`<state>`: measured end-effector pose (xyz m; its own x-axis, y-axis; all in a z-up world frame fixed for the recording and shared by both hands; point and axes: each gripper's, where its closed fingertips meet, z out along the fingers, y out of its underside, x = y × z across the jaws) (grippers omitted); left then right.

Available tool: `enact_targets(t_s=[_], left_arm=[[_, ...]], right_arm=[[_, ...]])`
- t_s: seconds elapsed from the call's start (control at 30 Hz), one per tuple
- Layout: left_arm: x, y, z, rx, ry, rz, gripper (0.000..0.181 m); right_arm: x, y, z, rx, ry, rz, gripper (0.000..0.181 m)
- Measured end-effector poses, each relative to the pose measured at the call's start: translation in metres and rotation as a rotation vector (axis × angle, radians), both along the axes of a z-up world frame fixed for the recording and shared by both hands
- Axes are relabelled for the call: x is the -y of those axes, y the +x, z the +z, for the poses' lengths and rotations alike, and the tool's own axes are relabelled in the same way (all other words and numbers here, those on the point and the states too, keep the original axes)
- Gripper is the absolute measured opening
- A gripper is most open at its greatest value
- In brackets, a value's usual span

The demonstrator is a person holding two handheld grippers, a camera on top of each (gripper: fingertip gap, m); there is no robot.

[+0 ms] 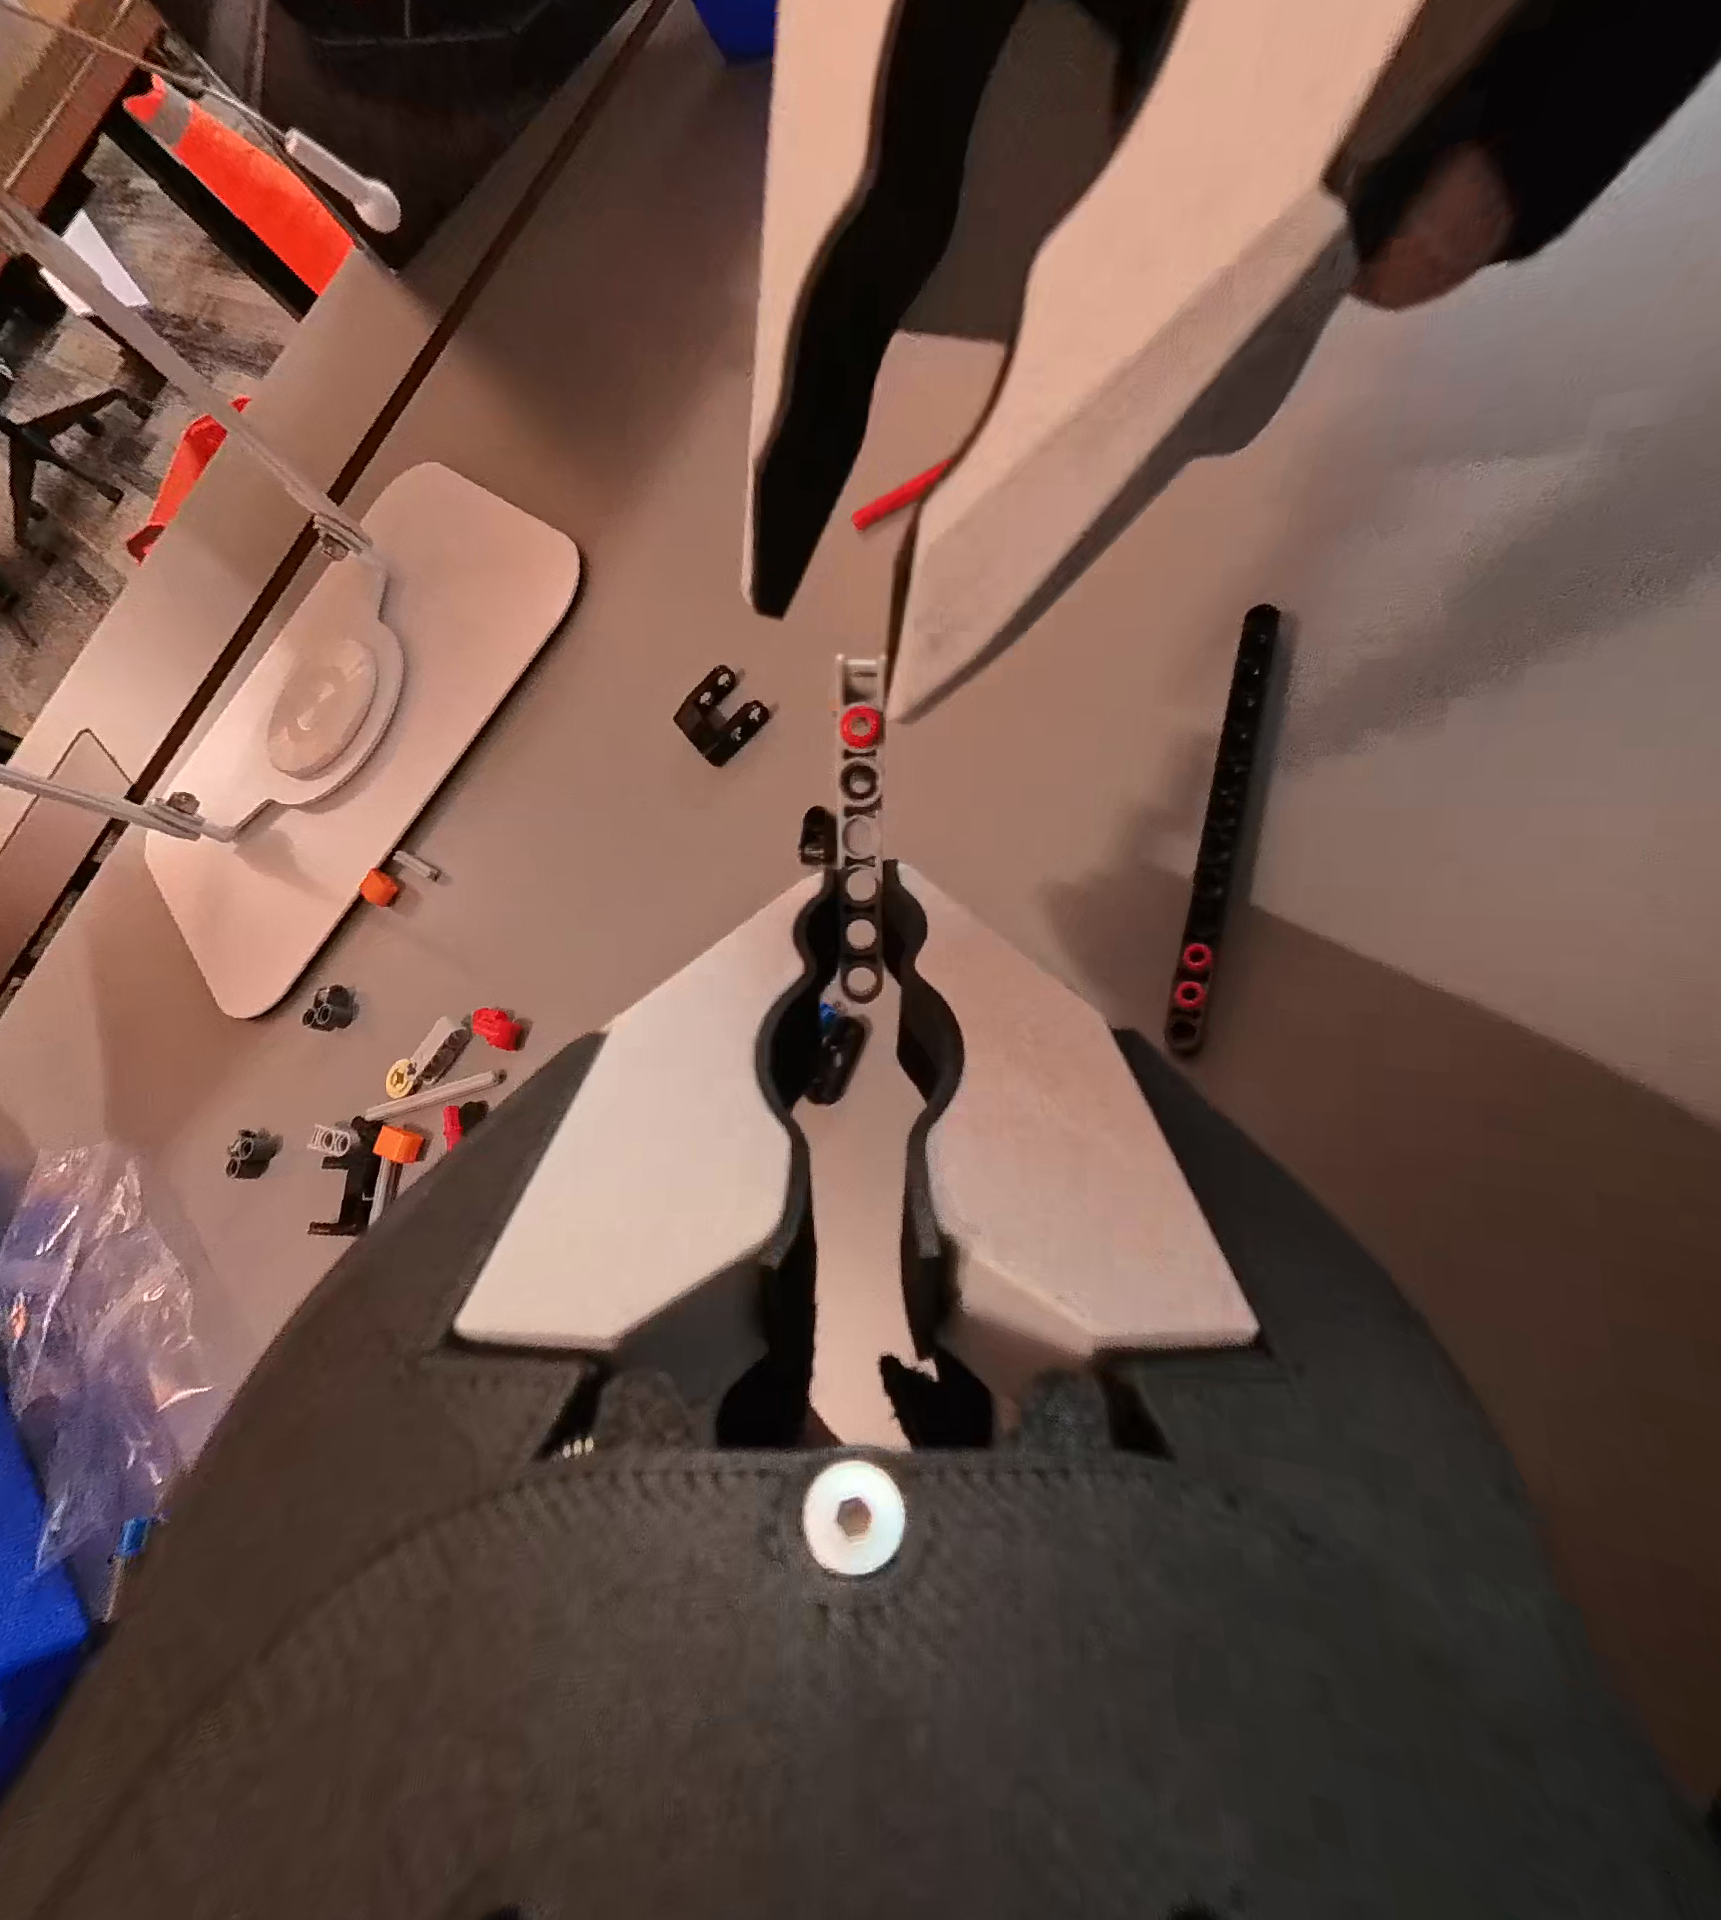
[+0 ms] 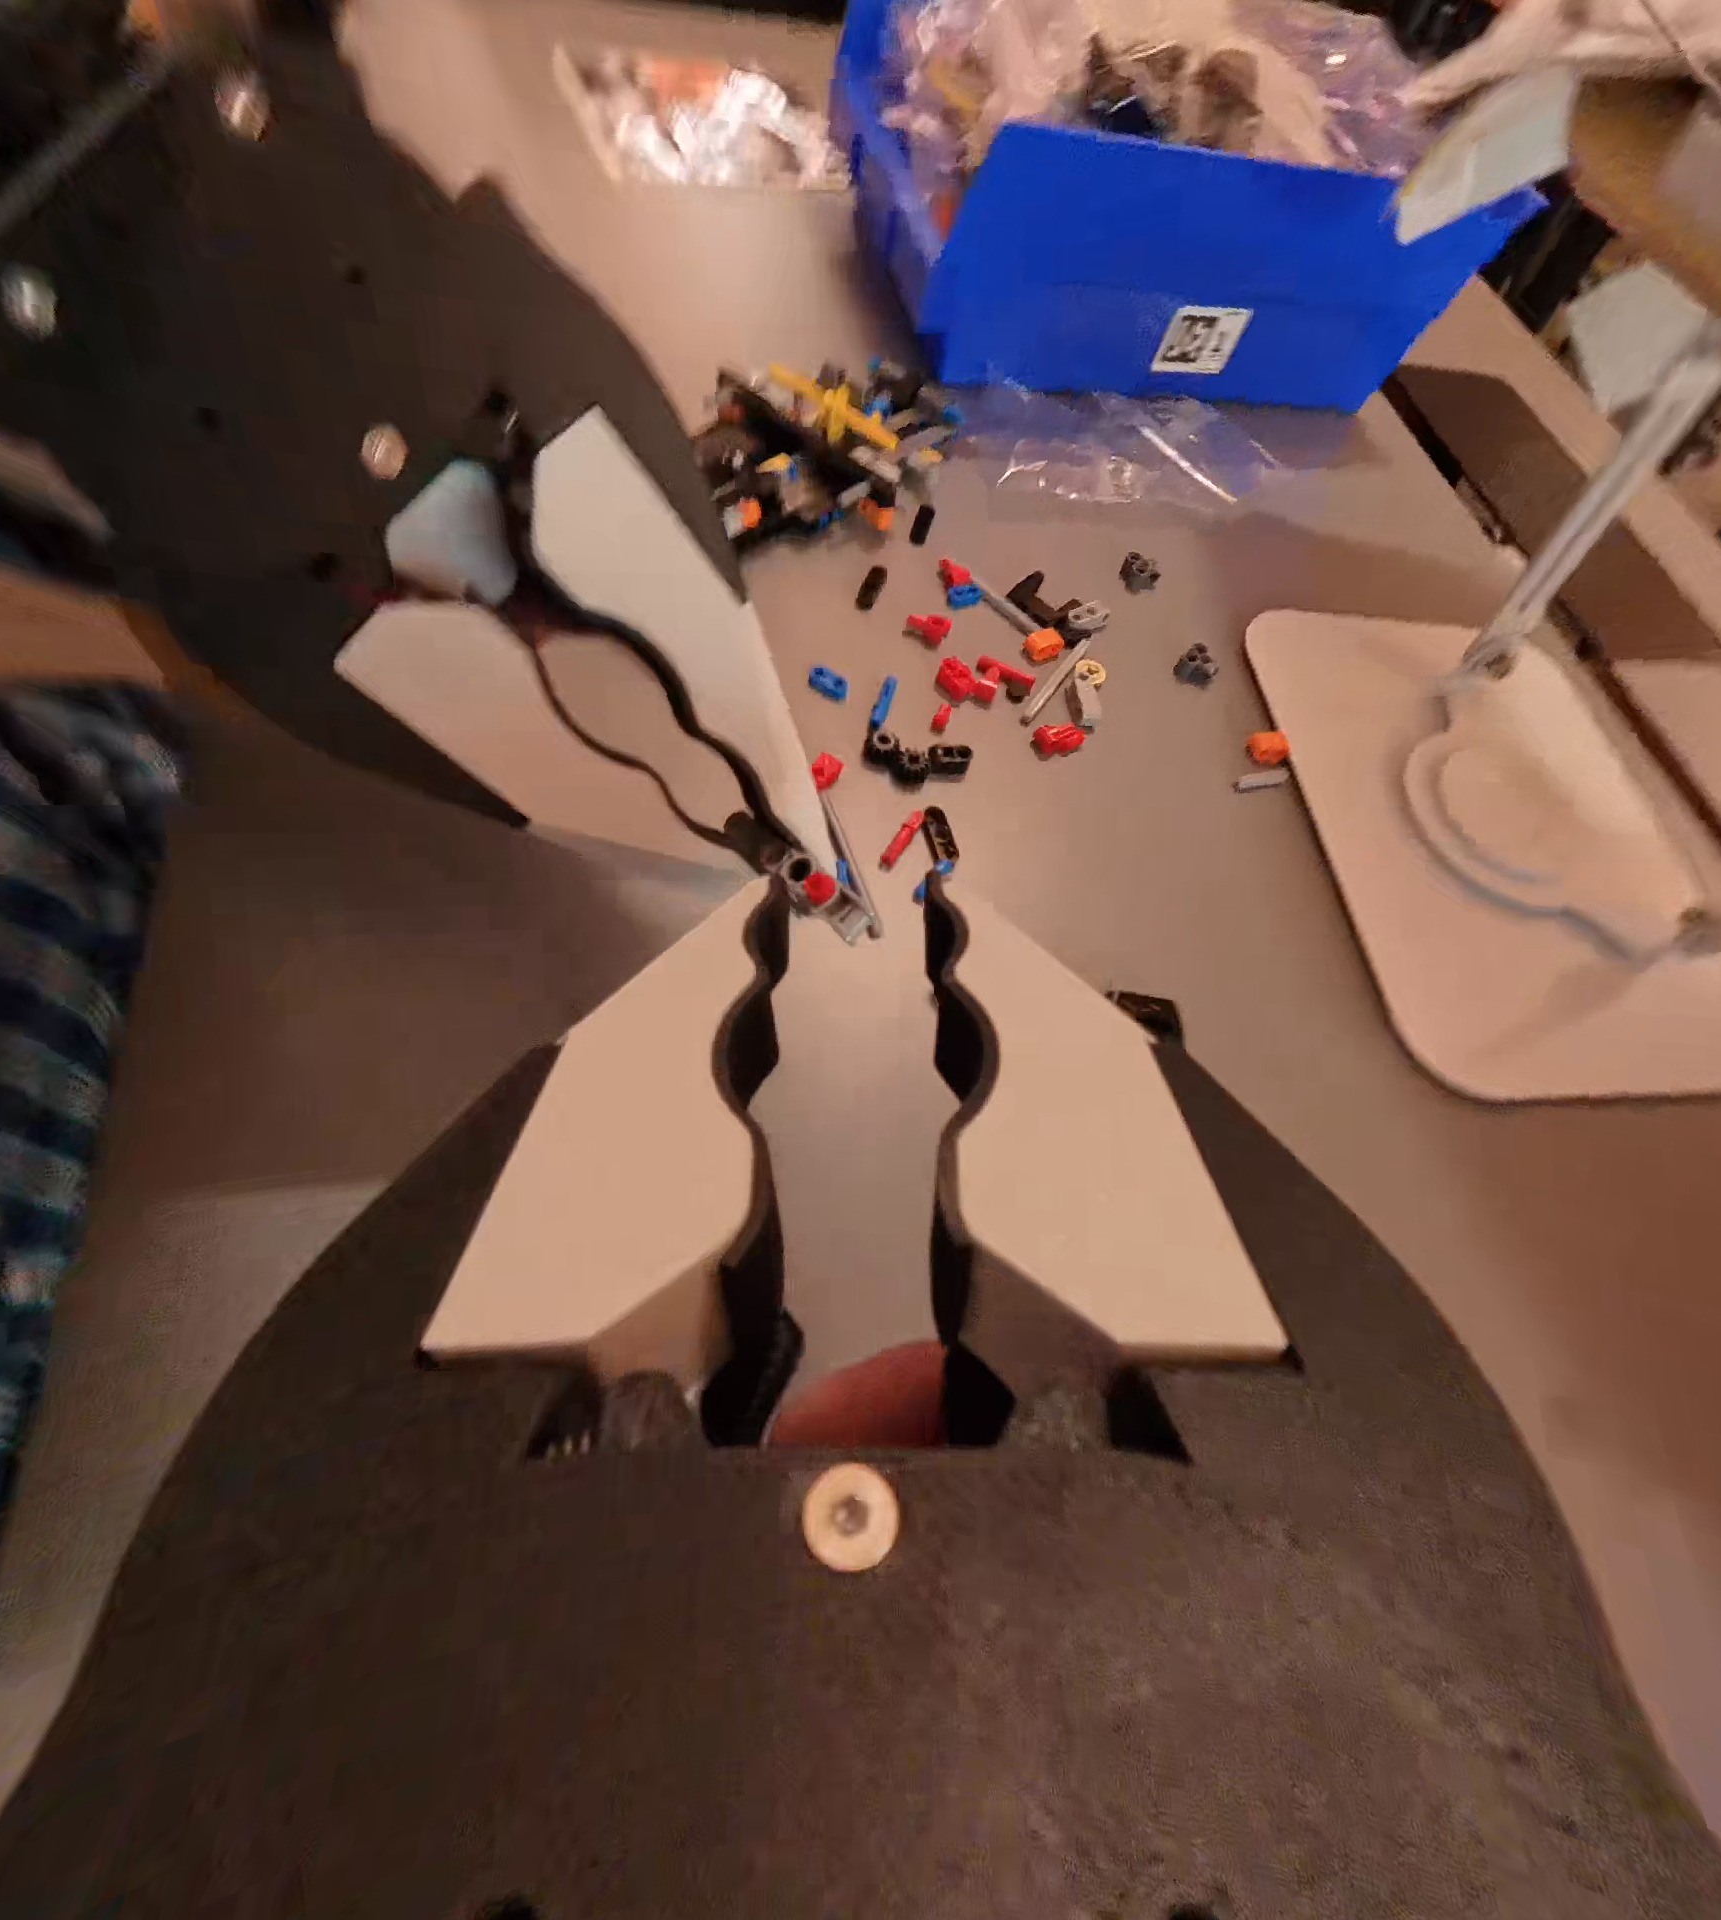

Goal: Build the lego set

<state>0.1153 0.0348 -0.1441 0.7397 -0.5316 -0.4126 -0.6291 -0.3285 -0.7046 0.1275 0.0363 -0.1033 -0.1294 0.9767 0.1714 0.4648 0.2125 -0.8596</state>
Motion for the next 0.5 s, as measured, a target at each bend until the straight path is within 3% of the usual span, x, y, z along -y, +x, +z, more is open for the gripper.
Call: enact_targets(t_s=[0.03,0.17,0.3,0.5], left_arm=[[0.000,0.000,-0.001,-0.005,-0.003,-0.003,0.005],[0.002,0.001,-0.002,-0.027,-0.013,-0.013,0.005],[0.005,0.003,-0.007,-0.048,-0.043,-0.032,0.005],[0.006,0.000,-0.005,0.019,-0.045,-0.025,0.015]], right_arm=[[0.002,0.000,-0.004,0.040,0.078,0.038,0.023],[0.002,0.002,-0.020,0.184,0.420,0.170,0.022],[-0.002,0.000,-0.028,0.251,0.647,0.238,0.007],[0.003,0.005,-0.030,0.222,0.388,0.256,0.006]])
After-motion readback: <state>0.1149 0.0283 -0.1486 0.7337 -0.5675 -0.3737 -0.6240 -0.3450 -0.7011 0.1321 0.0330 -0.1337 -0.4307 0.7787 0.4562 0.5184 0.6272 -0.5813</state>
